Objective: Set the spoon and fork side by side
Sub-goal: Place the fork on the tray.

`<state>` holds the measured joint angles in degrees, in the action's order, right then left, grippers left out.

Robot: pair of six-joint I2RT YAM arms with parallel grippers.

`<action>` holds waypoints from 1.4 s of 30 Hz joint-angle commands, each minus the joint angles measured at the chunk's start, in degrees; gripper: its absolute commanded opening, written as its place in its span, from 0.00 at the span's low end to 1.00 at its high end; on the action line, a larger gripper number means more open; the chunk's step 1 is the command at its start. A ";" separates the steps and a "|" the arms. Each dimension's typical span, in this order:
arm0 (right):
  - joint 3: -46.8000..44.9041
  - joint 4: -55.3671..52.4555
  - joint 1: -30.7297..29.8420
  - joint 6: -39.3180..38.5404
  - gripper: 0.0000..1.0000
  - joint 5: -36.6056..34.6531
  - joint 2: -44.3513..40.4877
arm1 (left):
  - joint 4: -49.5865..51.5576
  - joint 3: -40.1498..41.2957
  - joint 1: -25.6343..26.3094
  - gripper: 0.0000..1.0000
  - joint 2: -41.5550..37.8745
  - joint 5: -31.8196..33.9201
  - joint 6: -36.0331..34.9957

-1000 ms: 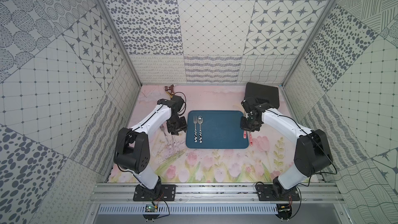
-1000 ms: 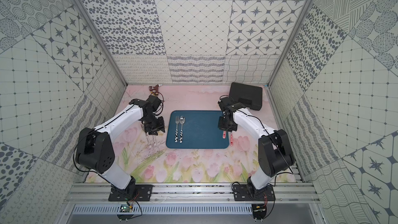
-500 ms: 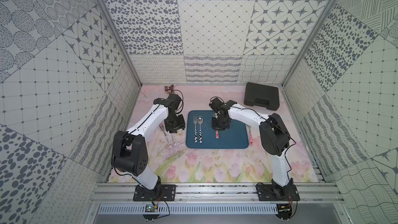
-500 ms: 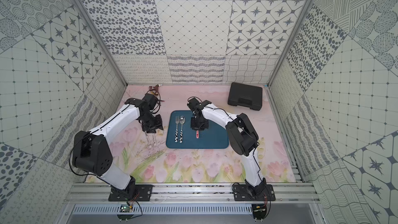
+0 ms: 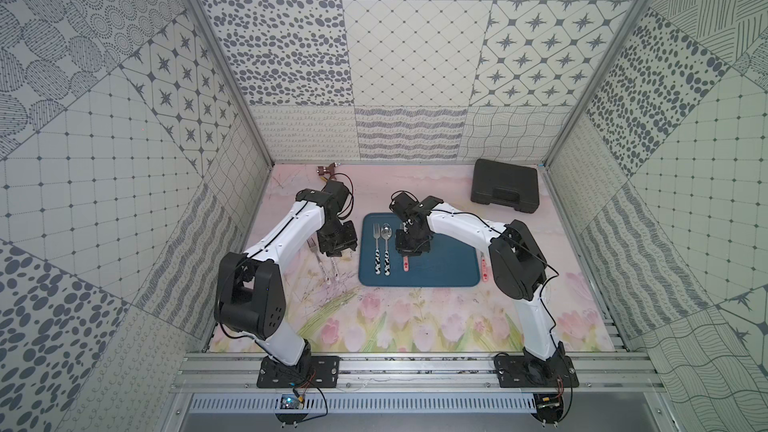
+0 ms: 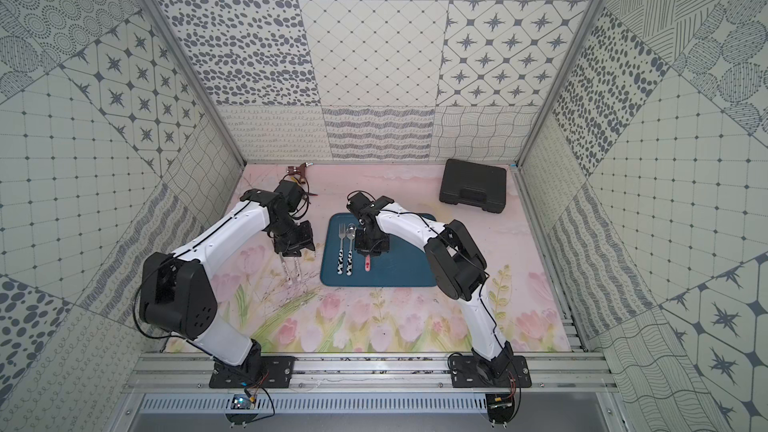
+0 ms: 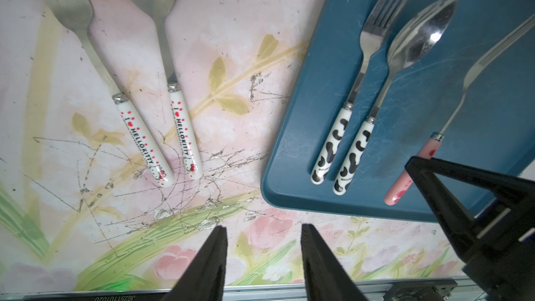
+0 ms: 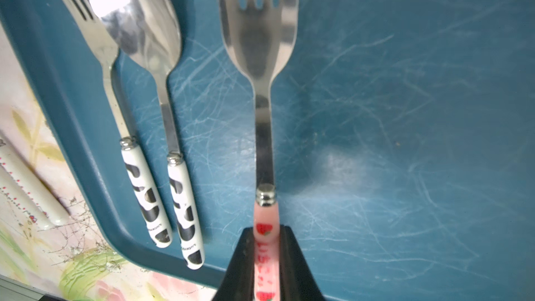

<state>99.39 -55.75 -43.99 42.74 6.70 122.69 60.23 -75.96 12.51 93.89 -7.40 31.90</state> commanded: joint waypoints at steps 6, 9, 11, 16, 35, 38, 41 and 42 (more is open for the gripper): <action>-2.84 0.77 -0.14 2.19 0.12 -0.68 0.31 | 0.25 0.79 -0.36 0.47 -0.99 -1.56 -1.14; -2.89 1.27 -0.14 2.51 0.12 -0.43 0.84 | 0.15 0.86 -0.35 0.47 -0.99 -1.66 -1.09; -2.74 1.52 -0.24 2.54 0.12 -0.62 1.09 | 0.23 0.91 -0.33 0.47 -1.01 -1.70 -1.05; -2.28 1.52 -0.14 2.05 0.13 -1.49 1.80 | 0.16 1.11 -0.32 0.47 -1.09 -1.73 -1.05; -1.68 1.60 -0.27 1.30 0.31 -3.47 1.87 | -0.38 1.43 -0.32 0.47 -0.55 -1.83 -1.14; -0.85 1.35 -0.12 1.20 0.33 -4.27 0.52 | -0.46 1.52 -0.31 0.48 -0.72 -1.91 -1.07; -0.48 0.33 0.53 1.29 0.33 -6.73 -2.69 | -0.31 1.35 -0.36 0.48 -0.72 -2.06 -0.96; -1.13 -0.05 1.23 1.35 0.35 -8.01 -4.55 | -0.20 1.26 -0.31 0.48 -0.74 -2.16 -0.88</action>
<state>97.19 -54.92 -43.75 44.34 2.72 123.22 59.40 -74.41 12.32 93.36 -8.75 31.70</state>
